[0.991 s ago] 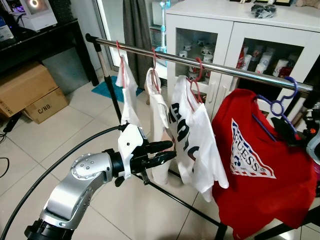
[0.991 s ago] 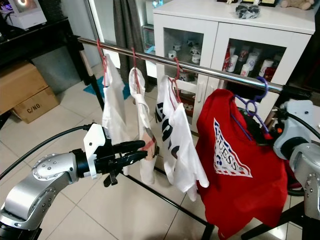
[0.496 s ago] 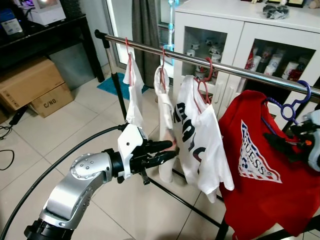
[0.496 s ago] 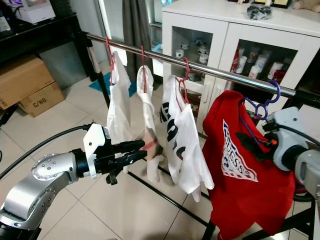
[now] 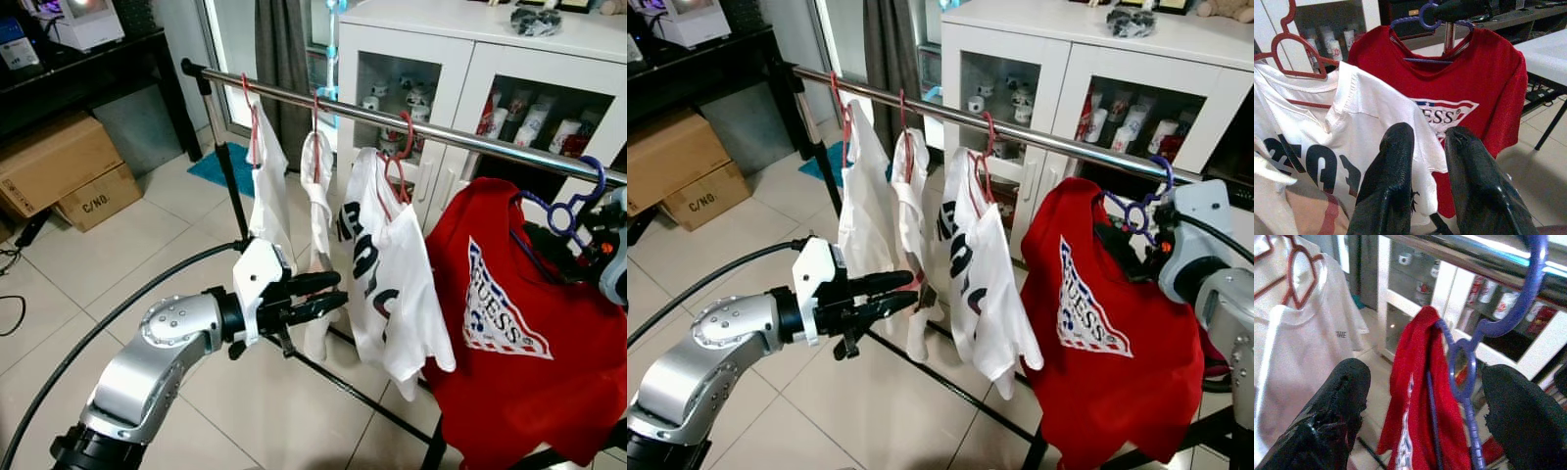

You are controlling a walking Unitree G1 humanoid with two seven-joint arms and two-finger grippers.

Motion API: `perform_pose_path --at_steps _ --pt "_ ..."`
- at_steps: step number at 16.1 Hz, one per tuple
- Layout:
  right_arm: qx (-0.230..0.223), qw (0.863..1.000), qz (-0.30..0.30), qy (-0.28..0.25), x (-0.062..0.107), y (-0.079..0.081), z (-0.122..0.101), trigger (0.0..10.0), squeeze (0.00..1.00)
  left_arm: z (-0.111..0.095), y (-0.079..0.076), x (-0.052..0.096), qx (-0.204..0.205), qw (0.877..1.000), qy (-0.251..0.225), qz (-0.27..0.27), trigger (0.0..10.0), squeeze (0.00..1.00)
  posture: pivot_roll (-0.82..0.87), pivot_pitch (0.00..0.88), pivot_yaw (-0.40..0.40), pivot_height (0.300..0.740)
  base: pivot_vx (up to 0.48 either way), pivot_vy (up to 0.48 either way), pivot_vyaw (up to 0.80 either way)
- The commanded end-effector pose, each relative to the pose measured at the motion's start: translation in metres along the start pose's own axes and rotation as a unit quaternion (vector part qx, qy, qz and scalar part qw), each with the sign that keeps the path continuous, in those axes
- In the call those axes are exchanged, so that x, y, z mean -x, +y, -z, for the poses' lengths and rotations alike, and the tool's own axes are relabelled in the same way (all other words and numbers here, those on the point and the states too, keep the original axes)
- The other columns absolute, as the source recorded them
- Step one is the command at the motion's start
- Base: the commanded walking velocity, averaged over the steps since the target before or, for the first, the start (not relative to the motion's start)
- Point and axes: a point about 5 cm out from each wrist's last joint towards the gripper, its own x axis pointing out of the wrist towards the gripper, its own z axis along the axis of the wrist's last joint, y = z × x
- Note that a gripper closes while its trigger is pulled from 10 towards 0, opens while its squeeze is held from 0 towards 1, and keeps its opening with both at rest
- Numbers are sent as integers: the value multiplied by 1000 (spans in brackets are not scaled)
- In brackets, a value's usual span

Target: Hang hanger

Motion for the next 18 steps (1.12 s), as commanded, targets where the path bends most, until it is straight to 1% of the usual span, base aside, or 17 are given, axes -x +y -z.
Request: perform_pose_path --at_steps 1,4,6,7,9,12,18 --pt "2 1000 10 -8 -4 1 -3 10000 0 -1 3 1 -5 1000 4 -2 10000 110 -111 0 66 740 0 0 0" --pt "-10 1000 22 -16 -8 1 -6 10000 0 -1 3 1 -5 1000 4 -2 10000 114 -113 0 68 740 0 0 0" --pt "-13 999 34 -23 -17 2 -6 10000 0 -1 3 0 -4 1000 4 0 10000 110 -118 0 75 740 0 0 0" --pt "-24 999 32 -24 -26 6 -5 10000 0 -1 3 -1 -4 1000 4 2 10000 110 -116 0 75 740 0 0 0" --pt "-42 999 29 -19 -33 7 -1 10000 0 -1 3 -1 -4 1000 4 2 10000 114 -112 0 73 740 0 0 0" --pt "-57 998 16 -15 -36 10 2 0 0 -1 3 -1 -4 1000 4 0 10000 114 -108 0 67 740 0 0 0" --pt "-62 998 17 -22 -40 9 1 0 0 -1 3 -1 -3 1000 4 -1 10000 114 -109 0 68 740 0 0 0"
